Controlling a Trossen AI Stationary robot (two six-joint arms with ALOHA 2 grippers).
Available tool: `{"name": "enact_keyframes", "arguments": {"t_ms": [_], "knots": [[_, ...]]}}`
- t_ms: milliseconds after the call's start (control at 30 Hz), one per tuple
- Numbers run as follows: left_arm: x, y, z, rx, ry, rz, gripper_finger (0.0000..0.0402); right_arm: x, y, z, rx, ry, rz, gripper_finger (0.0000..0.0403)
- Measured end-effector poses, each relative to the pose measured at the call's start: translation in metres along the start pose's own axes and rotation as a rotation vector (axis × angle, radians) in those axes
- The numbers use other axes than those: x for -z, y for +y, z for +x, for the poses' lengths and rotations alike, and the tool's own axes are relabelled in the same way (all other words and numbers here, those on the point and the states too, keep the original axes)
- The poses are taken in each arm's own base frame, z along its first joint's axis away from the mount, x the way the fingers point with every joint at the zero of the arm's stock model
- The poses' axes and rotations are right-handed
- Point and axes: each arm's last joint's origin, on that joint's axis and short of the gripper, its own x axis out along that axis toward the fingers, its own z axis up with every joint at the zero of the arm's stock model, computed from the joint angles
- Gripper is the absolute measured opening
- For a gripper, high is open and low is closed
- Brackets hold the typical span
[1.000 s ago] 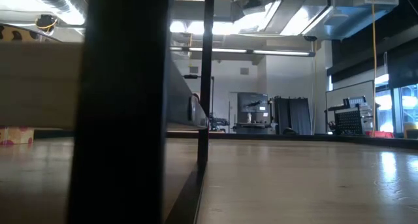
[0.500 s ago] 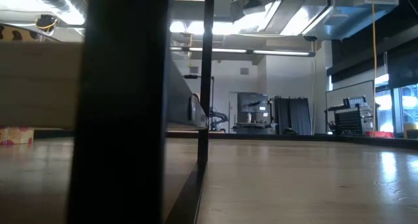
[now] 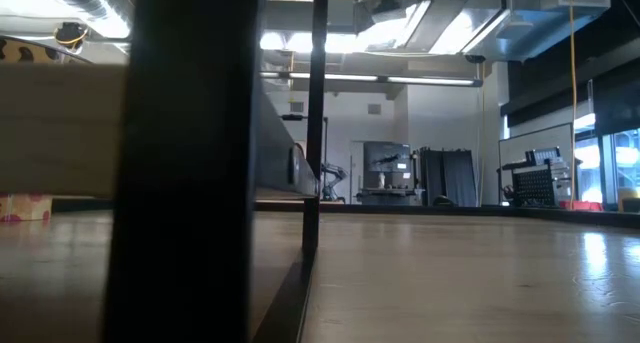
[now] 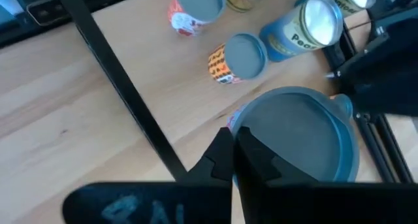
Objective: Pick and place cans onto a shelf
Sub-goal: Put the canned tuna on the shelf
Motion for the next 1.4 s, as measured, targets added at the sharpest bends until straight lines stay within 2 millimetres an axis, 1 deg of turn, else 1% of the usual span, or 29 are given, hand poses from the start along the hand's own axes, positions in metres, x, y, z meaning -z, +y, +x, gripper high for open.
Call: {"name": "enact_keyframes", "arguments": {"t_ms": [100,333,533,700,800,1000,1200,1400], "knots": [[-0.002,0.0,0.005,-0.009,0.009,0.027,0.0055,0.002,-0.003,0.0,-0.022,-0.031,0.008,0.0004],[-0.002,0.0,0.004,-0.003,0.0,0.064,0.0055,0.001,-0.004,0.0,-0.026,-0.048,0.014,0.0004],[-0.003,-0.001,0.004,0.056,-0.039,0.06,0.0055,0.001,-0.002,0.0,-0.076,-0.084,0.008,0.0004],[-0.003,0.0,0.004,0.047,-0.038,0.09,0.0055,0.002,-0.004,0.0,-0.072,-0.086,-0.008,0.0004],[-0.002,0.0,0.004,0.03,-0.018,0.064,0.0055,0.001,-0.004,0.0,-0.069,-0.086,0.009,0.0004],[-0.002,0.0,0.004,0.01,0.0,-0.018,0.0055,0.005,-0.007,0.0,-0.054,-0.058,0.104,0.0004],[0.002,-0.008,-0.01,-0.024,0.025,-0.109,0.0055,0.007,-0.009,0.0,-0.053,-0.055,0.173,0.0004],[0.008,-0.012,-0.031,-0.122,0.021,-0.238,0.0055,0.006,-0.01,0.004,-0.05,-0.059,0.274,0.0004]]}}
